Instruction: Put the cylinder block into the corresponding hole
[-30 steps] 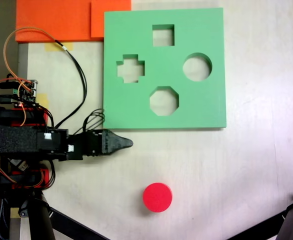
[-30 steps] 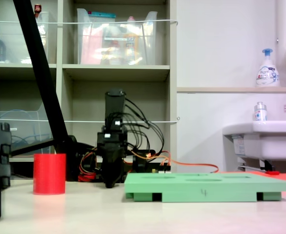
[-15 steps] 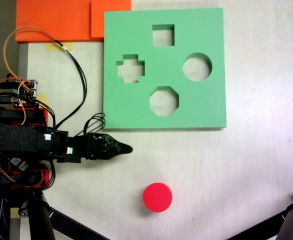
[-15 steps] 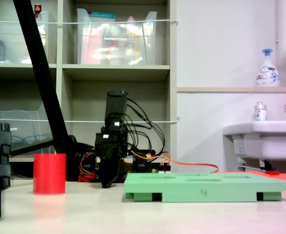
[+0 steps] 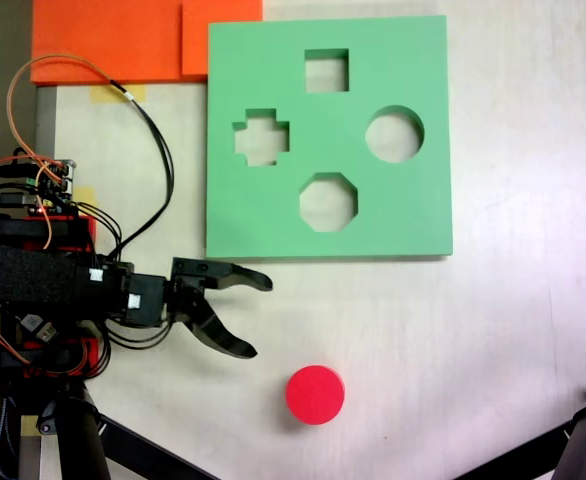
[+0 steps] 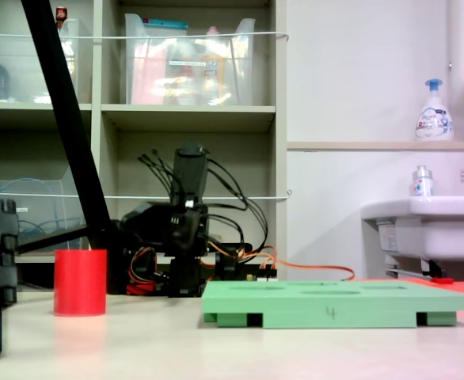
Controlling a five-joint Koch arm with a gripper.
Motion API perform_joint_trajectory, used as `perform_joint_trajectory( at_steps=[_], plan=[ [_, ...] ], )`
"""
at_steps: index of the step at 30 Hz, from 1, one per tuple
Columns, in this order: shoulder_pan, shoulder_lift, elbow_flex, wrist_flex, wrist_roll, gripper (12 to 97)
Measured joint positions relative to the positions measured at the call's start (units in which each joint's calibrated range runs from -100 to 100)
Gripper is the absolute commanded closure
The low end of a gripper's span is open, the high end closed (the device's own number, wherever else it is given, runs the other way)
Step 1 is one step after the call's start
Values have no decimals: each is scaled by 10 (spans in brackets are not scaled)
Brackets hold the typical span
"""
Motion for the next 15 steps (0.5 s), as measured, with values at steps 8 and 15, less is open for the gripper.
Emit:
perform_joint_trajectory(
  at_steps=[8,15],
  plan=[
    [-2,0,0,42,28,331],
    [-16,1,0,46,29,265]
  ],
)
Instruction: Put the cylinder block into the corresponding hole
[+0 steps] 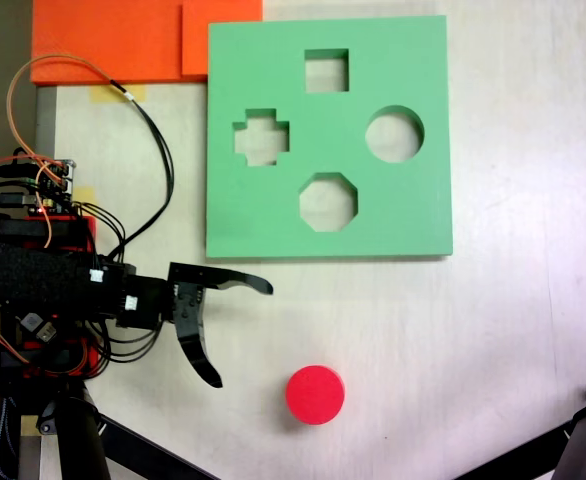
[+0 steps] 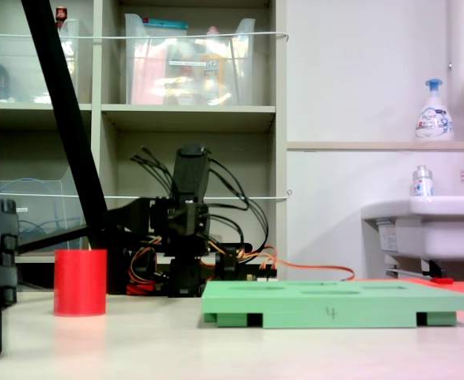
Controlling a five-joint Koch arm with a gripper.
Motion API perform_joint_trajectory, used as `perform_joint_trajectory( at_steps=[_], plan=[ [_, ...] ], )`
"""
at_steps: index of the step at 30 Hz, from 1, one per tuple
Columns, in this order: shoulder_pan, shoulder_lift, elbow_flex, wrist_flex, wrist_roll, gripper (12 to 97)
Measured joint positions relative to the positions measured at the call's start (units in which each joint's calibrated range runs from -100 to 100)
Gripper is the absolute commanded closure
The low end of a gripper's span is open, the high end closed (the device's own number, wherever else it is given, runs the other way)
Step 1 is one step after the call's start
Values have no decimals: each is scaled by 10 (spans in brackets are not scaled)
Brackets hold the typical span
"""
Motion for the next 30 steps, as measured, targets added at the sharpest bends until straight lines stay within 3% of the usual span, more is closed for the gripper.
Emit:
perform_joint_trajectory(
  at_steps=[5,10,12,30],
  plan=[
    [-15,103,0,61,0,266],
    [-23,628,-1,396,-6,266],
    [-24,728,8,425,-6,266],
    [-60,971,217,425,-6,272]
  ],
)
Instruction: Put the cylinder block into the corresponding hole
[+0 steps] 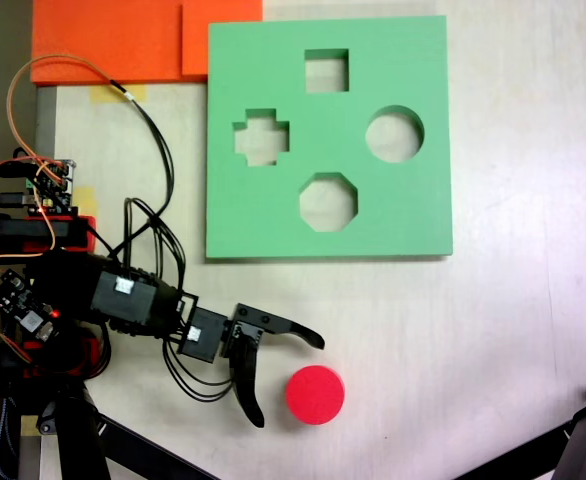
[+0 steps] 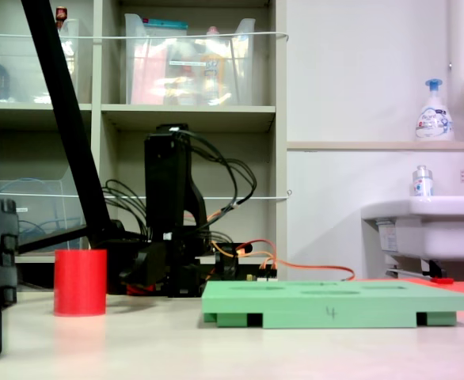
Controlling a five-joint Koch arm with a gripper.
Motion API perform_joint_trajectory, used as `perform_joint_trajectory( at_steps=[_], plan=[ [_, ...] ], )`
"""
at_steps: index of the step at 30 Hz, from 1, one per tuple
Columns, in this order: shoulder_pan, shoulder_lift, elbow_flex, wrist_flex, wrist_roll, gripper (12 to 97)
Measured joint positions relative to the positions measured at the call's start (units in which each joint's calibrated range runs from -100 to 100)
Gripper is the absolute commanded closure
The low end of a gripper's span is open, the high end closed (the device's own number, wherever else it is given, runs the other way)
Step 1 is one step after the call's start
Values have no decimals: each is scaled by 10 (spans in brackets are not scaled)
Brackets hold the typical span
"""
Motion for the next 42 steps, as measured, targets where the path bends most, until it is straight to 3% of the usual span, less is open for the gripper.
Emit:
perform_joint_trajectory(
  at_steps=[7,9,11,13,22,26,32,42],
  plan=[
    [-4,55,49,0,3,377],
    [-5,57,58,0,3,469],
    [-5,57,62,0,3,628],
    [-4,59,62,0,3,658],
    [3,71,52,0,4,640],
    [5,71,47,1,4,490],
    [2,71,47,1,4,381],
    [-3,133,140,1,20,380]
  ],
)
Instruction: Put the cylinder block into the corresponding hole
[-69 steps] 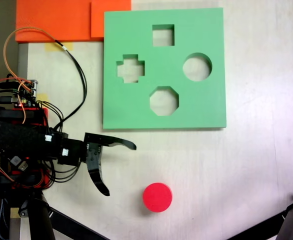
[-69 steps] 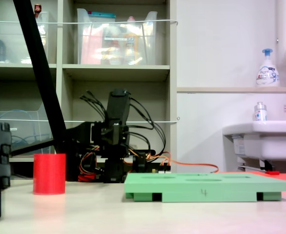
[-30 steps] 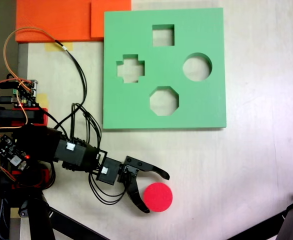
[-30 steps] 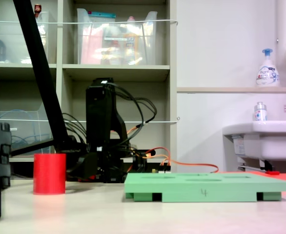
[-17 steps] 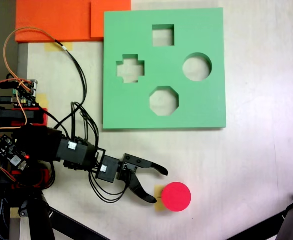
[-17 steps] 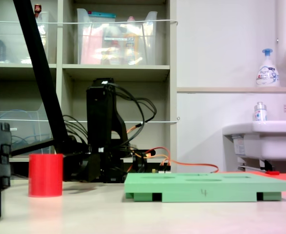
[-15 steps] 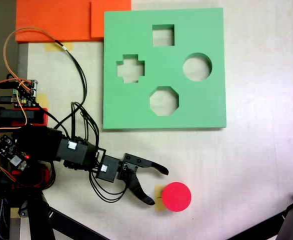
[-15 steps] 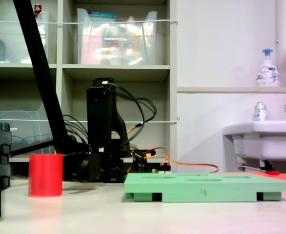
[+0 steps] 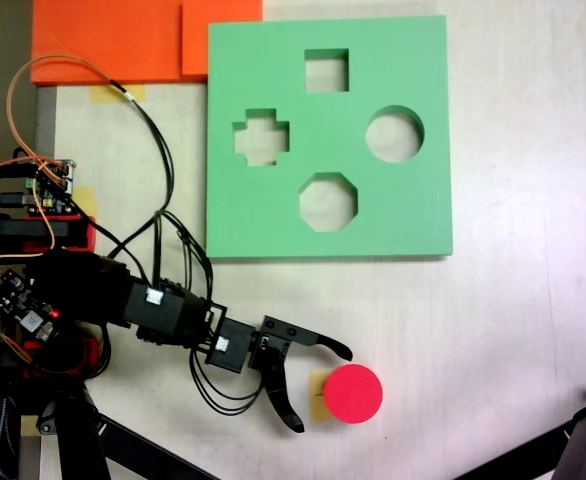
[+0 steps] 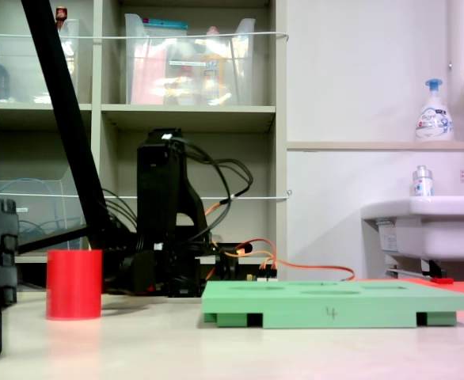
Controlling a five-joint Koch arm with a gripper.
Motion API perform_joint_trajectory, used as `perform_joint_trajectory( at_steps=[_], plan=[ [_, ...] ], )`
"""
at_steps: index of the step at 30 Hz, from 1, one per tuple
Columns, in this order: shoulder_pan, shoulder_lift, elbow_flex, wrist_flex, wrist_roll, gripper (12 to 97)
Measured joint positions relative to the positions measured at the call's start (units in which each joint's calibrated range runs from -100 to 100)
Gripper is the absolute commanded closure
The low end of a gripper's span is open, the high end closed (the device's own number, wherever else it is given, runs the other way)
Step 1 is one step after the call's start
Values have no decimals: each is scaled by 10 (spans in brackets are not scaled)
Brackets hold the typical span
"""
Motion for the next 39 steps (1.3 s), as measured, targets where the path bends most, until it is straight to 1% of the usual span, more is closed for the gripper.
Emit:
perform_joint_trajectory(
  at_steps=[6,7,10,11,13,18,21,22,24,25,31,39],
  plan=[
    [-1,40,73,0,2,391],
    [-1,40,80,0,2,430],
    [2,40,86,0,2,625],
    [3,40,84,0,2,654],
    [4,40,73,0,2,658],
    [5,40,61,0,2,657],
    [5,40,60,0,2,638],
    [5,40,61,0,2,616],
    [5,40,60,0,2,539],
    [5,40,61,0,2,514],
    [4,49,94,0,2,408],
    [4,114,199,0,10,401]
  ],
)
